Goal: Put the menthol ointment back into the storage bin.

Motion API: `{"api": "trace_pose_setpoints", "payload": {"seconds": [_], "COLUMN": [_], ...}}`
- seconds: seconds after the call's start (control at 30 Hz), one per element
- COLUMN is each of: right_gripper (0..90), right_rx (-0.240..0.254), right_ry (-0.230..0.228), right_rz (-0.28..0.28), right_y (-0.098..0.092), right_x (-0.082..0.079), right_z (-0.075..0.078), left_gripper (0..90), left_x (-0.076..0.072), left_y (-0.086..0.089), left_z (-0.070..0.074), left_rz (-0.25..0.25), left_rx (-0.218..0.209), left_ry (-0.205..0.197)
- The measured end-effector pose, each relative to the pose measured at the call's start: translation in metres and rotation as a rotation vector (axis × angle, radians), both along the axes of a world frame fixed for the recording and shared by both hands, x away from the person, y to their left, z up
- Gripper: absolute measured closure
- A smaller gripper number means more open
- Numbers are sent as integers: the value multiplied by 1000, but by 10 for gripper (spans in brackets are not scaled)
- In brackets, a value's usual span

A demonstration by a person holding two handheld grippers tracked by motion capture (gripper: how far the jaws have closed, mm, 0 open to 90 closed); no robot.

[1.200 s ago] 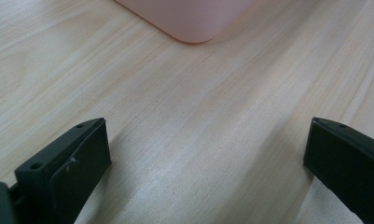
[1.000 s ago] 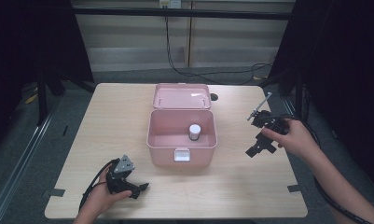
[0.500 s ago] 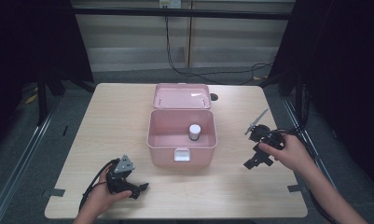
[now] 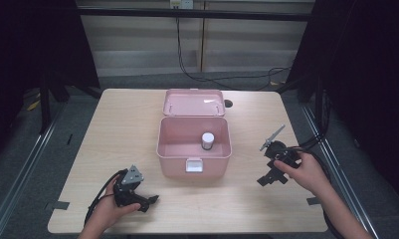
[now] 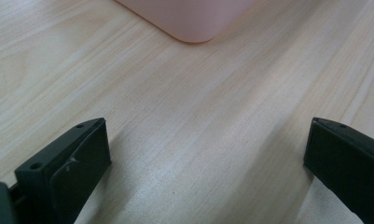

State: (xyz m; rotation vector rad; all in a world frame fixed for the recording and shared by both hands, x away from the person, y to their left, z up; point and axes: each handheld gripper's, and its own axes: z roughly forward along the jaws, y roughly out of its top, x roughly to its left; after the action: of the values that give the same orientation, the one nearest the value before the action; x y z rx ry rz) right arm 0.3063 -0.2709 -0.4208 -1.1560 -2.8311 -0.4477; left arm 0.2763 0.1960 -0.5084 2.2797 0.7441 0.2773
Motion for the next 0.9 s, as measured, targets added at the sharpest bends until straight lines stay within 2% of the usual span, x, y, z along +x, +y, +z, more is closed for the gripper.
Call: {"api": "trace_pose_setpoints", "payload": {"seconds": [0.17, 0.53, 0.77, 0.9], "right_gripper": [168, 169, 165, 165], "right_rx": [34, 71, 104, 100], "right_ry": [-18, -21, -37, -47], "right_rz": [-1, -32, -20, -19], "right_y": [-5, -15, -12, -10], "right_x": [-3, -8, -11, -12], "right_z": [-7, -29, -32, -34], "left_gripper": [0, 0, 0, 0], "left_x": [0, 0, 0, 0], "left_y": [0, 0, 0, 0], "left_z": [0, 0, 0, 0], "left_rz": [0, 0, 1, 1], "left_rx": [0, -3, -3, -3], "left_ry": [0, 0, -1, -1]}}
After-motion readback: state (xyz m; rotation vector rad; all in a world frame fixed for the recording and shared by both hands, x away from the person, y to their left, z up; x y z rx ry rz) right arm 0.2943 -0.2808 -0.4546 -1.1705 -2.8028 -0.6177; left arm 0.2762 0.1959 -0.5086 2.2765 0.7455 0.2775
